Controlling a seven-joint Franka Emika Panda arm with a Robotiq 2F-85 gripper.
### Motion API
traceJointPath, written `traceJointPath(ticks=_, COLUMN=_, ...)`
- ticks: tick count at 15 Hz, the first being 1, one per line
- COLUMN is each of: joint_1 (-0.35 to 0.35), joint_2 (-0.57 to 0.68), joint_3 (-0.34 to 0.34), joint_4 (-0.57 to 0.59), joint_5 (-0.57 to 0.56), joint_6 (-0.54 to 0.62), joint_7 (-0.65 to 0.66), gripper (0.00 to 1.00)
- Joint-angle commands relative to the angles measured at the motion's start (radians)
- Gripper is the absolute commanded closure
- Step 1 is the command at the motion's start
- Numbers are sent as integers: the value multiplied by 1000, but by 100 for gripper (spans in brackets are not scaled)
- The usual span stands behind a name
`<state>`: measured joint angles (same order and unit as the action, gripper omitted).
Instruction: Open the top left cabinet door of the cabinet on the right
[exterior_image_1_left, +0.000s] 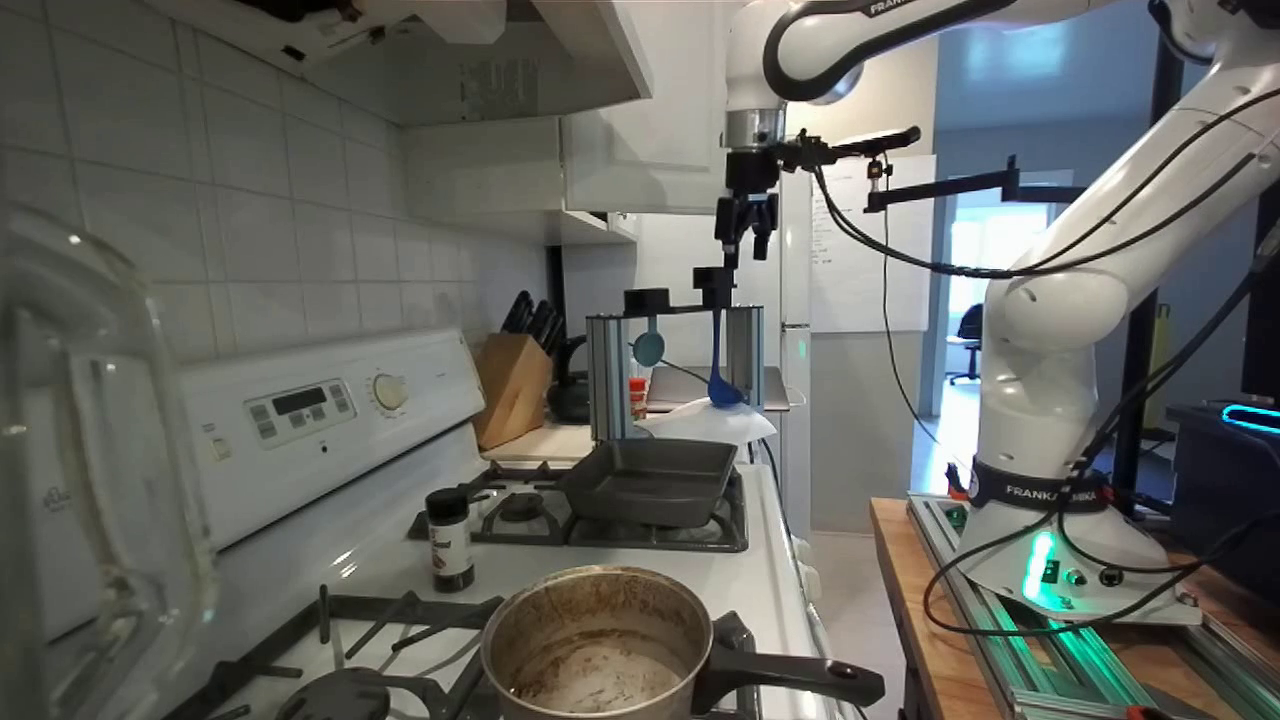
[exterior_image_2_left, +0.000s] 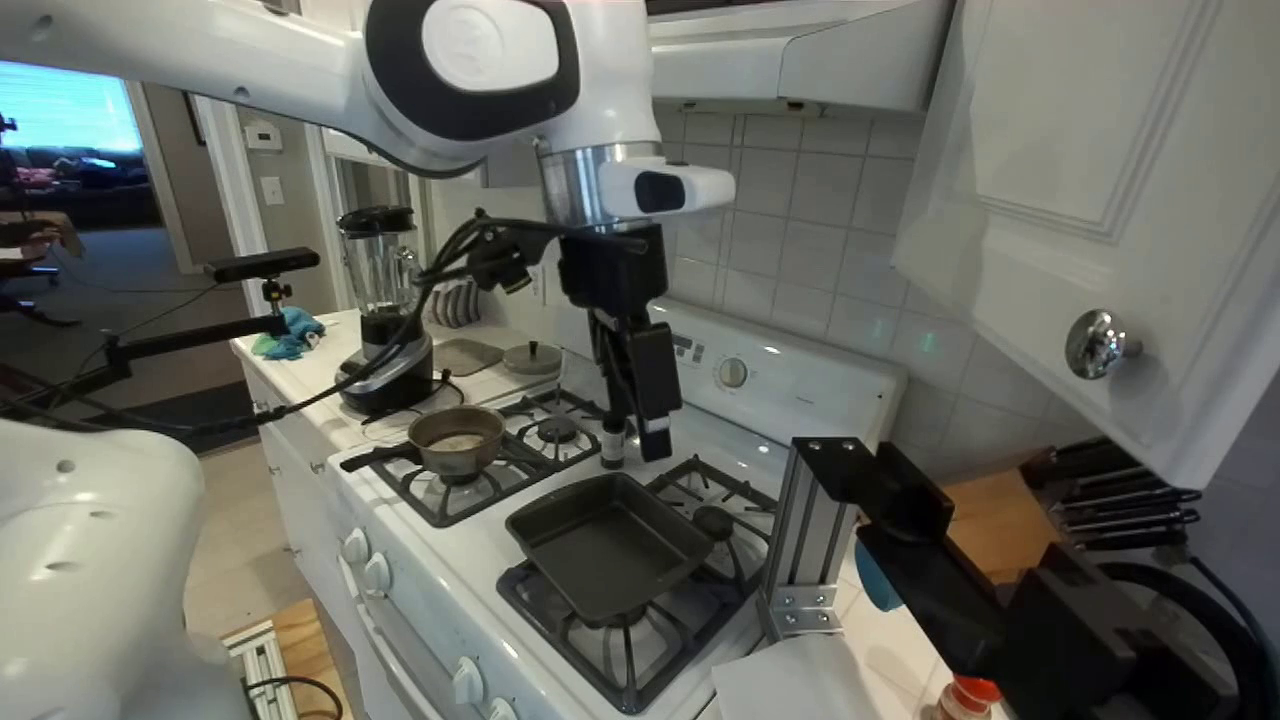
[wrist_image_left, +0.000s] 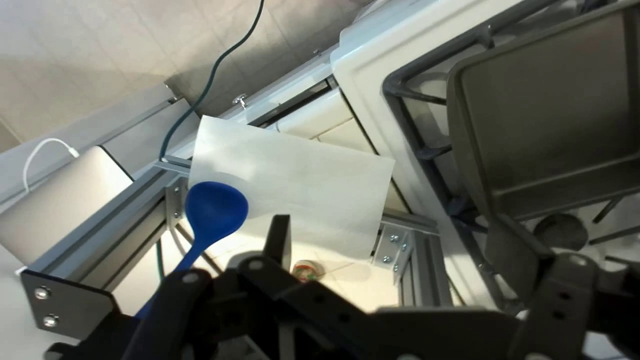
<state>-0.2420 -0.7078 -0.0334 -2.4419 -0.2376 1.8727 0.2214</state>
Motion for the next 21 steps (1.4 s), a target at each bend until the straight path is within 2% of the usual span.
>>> traceJointPath(ticks=1, joint_1=-66, joint_2=19, joint_3=-3, joint_4=76, joint_5=-29, joint_6=-17, joint_7=125, gripper=0)
traceJointPath(ticks=5, joint_1=-141, joint_2=58, joint_3=-16, joint_4=183, joint_5=-44, joint_6=-13, joint_7=230, gripper=0)
traceJointPath(ticks=8, joint_1=-170, joint_2=81, joint_3=-35, joint_4=244, joint_5=-62, joint_6=6, joint_7=256, gripper=0)
traceJointPath(ticks=16, joint_1=-182, joint_2=160, joint_3=-123, joint_4=344, joint_5=-83, joint_6=104, joint_7=202, gripper=0)
traceJointPath(ticks=19, joint_1=-185, joint_2=188, joint_3=-145, joint_4=382, joint_5=-92, joint_6=109, joint_7=178, gripper=0)
traceJointPath(ticks=20, joint_1=-177, joint_2=155, joint_3=-137, joint_4=339, joint_5=-70, joint_6=106, joint_7=201, gripper=0)
traceJointPath(ticks=21, joint_1=-178, joint_2=163, joint_3=-143, joint_4=350, joint_5=-71, joint_6=106, joint_7=195, gripper=0)
